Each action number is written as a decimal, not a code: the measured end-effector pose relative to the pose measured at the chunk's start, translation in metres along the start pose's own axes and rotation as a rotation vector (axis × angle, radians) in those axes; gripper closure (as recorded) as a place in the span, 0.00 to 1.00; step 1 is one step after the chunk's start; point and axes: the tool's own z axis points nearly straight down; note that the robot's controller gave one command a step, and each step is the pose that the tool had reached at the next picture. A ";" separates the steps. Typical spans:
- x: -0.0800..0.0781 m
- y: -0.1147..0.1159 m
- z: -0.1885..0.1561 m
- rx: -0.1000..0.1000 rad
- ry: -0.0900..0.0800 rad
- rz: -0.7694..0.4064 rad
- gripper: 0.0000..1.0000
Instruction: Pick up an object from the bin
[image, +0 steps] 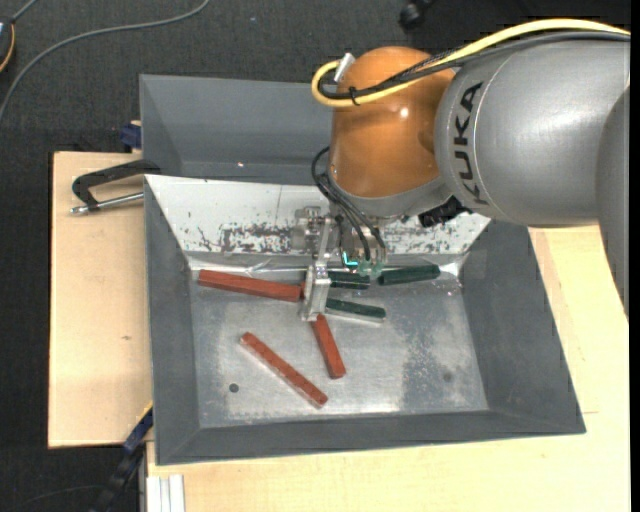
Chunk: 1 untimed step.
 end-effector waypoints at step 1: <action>-0.008 -0.073 0.136 -0.001 -0.006 0.000 0.00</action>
Offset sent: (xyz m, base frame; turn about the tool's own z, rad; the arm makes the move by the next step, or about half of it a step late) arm 0.0066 -0.0716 -0.1333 -0.0036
